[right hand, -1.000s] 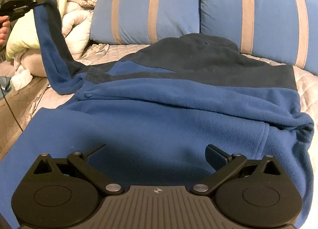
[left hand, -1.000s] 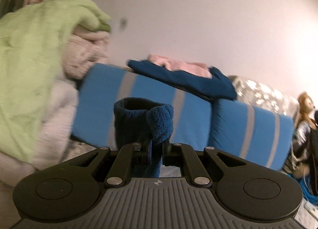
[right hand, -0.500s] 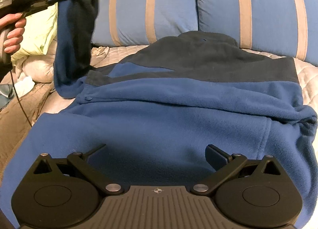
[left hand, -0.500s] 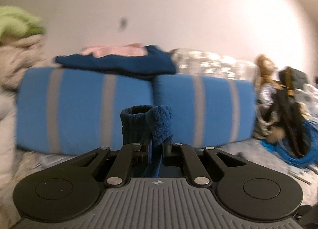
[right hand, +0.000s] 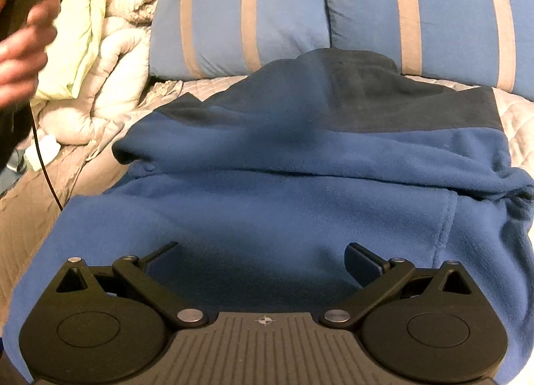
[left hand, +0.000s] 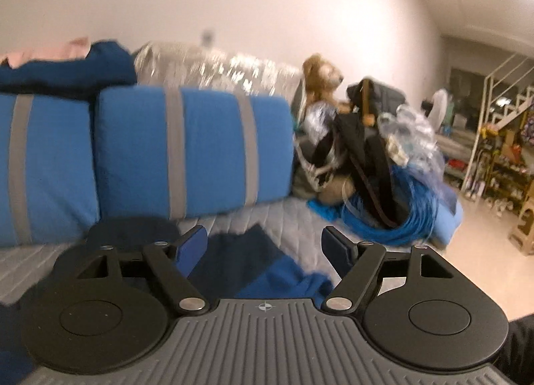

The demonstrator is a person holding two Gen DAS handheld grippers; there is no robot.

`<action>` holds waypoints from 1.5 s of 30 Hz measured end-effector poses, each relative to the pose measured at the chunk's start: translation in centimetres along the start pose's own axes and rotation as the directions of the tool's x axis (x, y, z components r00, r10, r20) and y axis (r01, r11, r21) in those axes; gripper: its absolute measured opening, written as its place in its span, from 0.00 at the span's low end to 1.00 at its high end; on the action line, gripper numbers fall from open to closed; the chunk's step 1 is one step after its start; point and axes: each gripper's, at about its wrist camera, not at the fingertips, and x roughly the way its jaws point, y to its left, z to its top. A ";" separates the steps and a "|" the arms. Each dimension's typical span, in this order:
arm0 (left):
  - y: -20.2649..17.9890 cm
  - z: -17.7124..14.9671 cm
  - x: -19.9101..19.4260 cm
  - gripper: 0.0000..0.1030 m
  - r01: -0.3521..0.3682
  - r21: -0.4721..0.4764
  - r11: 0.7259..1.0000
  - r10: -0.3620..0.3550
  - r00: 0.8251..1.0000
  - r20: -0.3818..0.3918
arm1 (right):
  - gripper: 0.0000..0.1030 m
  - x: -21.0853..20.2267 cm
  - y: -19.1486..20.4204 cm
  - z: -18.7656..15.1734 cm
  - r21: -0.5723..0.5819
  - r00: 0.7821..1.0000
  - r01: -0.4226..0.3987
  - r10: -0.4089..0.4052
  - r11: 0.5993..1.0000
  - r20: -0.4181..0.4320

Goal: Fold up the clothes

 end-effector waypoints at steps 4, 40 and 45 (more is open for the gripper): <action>1.9 -1.6 -1.6 0.73 -0.070 -0.002 0.998 0.070 0.997 -0.041 | 0.99 0.0 -0.1 0.0 0.014 1.000 -0.003 0.003 1.000 0.000; 3.2 -14.6 -5.0 0.74 -0.249 -0.159 0.955 0.208 0.949 -0.238 | 0.07 2.9 -7.2 5.3 0.431 0.999 0.052 -0.048 0.901 -0.020; 3.2 -14.6 -4.8 0.74 -0.249 -0.152 0.956 0.208 0.947 -0.244 | 0.07 2.0 -6.5 4.3 0.433 0.996 0.078 -0.049 0.898 -0.079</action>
